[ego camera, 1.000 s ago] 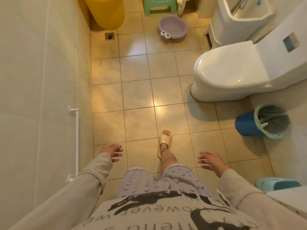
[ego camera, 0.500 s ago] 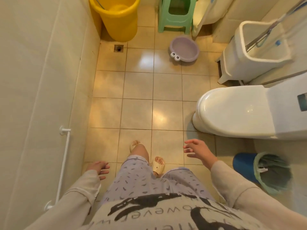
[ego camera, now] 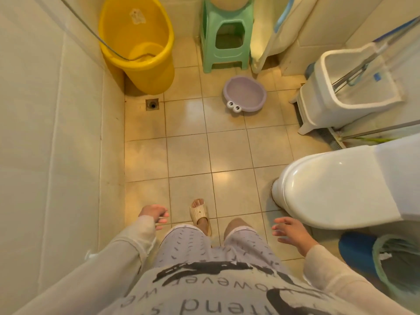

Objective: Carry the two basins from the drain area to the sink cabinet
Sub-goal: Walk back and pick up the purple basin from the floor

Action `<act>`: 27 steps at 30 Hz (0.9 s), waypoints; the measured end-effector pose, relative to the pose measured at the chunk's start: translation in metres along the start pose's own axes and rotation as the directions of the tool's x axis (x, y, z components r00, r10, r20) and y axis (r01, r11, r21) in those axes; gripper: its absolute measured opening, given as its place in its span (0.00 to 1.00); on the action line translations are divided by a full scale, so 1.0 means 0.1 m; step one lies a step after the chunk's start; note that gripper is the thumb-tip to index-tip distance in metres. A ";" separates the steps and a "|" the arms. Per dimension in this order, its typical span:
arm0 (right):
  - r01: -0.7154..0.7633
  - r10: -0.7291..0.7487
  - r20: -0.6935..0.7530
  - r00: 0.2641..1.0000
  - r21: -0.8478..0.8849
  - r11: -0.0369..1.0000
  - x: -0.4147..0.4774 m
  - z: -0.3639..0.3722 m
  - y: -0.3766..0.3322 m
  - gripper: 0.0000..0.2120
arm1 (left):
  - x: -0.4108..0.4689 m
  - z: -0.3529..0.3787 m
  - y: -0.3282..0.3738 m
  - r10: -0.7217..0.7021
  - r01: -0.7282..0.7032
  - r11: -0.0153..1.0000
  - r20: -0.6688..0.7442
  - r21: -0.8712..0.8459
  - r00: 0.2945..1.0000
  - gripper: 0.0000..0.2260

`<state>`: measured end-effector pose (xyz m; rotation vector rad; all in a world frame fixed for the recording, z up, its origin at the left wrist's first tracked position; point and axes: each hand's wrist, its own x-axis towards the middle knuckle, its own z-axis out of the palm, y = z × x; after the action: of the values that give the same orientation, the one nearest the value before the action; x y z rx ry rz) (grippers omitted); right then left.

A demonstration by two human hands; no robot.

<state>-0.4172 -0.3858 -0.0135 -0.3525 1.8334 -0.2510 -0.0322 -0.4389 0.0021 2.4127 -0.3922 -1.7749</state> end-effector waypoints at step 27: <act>0.102 -0.100 -0.017 0.995 0.152 0.983 1.38 -0.79 -3.37 0.11 | 0.69 0.57 3.07 -0.059 0.060 0.998 -0.057 0.018 0.997 0.07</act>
<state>-0.4914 -0.7503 0.0033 -0.3381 1.7947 -0.4616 -0.1089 -0.7496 -0.0021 2.5073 -0.3370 -1.7295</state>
